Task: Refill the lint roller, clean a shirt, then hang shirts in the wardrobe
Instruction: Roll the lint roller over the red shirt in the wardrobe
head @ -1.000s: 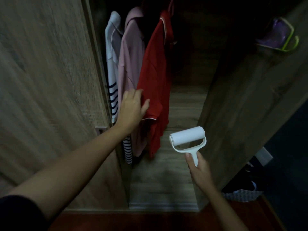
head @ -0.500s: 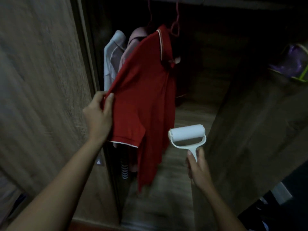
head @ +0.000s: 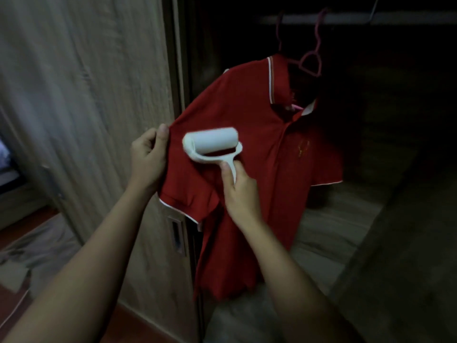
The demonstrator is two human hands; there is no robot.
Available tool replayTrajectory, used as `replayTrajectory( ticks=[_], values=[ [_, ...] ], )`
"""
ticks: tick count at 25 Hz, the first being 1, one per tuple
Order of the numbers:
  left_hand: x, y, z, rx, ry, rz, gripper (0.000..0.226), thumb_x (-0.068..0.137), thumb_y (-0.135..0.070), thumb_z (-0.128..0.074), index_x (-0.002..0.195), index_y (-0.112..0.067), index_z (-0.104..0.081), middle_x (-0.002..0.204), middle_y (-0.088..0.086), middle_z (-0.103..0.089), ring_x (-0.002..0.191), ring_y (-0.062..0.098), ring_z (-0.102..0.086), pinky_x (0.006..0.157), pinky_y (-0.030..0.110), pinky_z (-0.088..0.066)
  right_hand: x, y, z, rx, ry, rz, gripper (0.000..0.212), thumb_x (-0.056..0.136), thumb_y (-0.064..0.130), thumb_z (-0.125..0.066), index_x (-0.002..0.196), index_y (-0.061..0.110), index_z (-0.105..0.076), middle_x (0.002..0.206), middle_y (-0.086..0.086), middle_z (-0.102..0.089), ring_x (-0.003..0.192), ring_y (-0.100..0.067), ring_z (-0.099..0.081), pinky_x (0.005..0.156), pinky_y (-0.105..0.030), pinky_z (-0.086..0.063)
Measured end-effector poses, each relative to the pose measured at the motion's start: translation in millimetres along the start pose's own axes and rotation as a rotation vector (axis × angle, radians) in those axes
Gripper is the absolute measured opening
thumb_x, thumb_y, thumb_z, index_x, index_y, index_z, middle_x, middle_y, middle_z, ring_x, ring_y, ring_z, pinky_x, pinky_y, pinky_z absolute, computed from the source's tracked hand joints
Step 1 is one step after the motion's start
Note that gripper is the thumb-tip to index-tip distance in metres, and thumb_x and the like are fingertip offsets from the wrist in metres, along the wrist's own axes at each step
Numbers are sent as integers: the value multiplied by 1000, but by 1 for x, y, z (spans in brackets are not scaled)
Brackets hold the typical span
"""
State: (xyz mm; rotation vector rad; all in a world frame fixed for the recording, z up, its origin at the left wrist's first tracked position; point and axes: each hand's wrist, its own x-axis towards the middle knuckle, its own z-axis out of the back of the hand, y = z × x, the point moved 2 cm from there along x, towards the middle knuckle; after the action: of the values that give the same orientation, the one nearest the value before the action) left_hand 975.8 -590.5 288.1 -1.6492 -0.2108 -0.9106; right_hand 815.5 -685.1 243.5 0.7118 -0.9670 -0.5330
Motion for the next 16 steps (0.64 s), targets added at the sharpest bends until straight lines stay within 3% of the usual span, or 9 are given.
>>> replayTrajectory(
  ticks=[2,4,6,8,11,14,16],
  values=[
    [3,3,-1,4,-5,14,40,97,-26,-46,58,-24,-41,47,-16,-36,51,-3,-29,48,21,-26,-36,-21,-22,-10,108,-90,28,96,38,-42,94,14,-56,75,-17,-69,69,-34,-64,53,-32,-31],
    [5,5,0,10,4,7,40,98,-25,-46,58,-17,-40,47,-16,-33,49,-2,-27,46,19,-25,-67,-28,-31,41,246,-187,27,96,39,-41,93,17,-56,76,-9,-69,64,-24,-63,57,-27,-32],
    [6,6,0,15,21,-5,40,97,-24,-46,60,-9,-44,47,-16,-34,49,-2,-28,46,19,-25,-53,-25,-29,39,209,-140,25,96,36,-41,91,16,-55,68,-6,-66,60,-21,-60,55,-26,-29],
    [8,6,1,13,21,-3,40,97,-24,-47,59,-11,-45,47,-16,-36,49,-2,-30,46,19,-26,-12,-21,-21,5,67,-80,26,97,34,-41,89,13,-55,55,2,-53,55,-23,-54,52,-27,-24],
    [7,5,0,2,27,0,40,97,-25,-47,58,-20,-41,47,-16,-37,49,-2,-30,46,19,-27,37,-25,-8,60,-66,-121,31,97,41,-36,92,16,-55,52,9,-45,54,-22,-53,52,-33,-37],
    [6,7,0,-31,20,8,40,97,-25,-47,58,-16,-41,48,-15,-35,49,-1,-29,46,20,-25,5,-42,-19,66,76,-149,26,97,38,-37,78,24,-49,49,8,-44,44,-4,-47,51,-31,-34],
    [7,9,1,-31,15,-3,43,96,-27,-48,59,-5,-44,49,-13,-33,49,1,-28,46,23,-25,-25,-46,-28,51,189,-155,29,97,37,-38,72,25,-46,49,7,-43,41,-3,-45,49,-30,-31]
  ],
)
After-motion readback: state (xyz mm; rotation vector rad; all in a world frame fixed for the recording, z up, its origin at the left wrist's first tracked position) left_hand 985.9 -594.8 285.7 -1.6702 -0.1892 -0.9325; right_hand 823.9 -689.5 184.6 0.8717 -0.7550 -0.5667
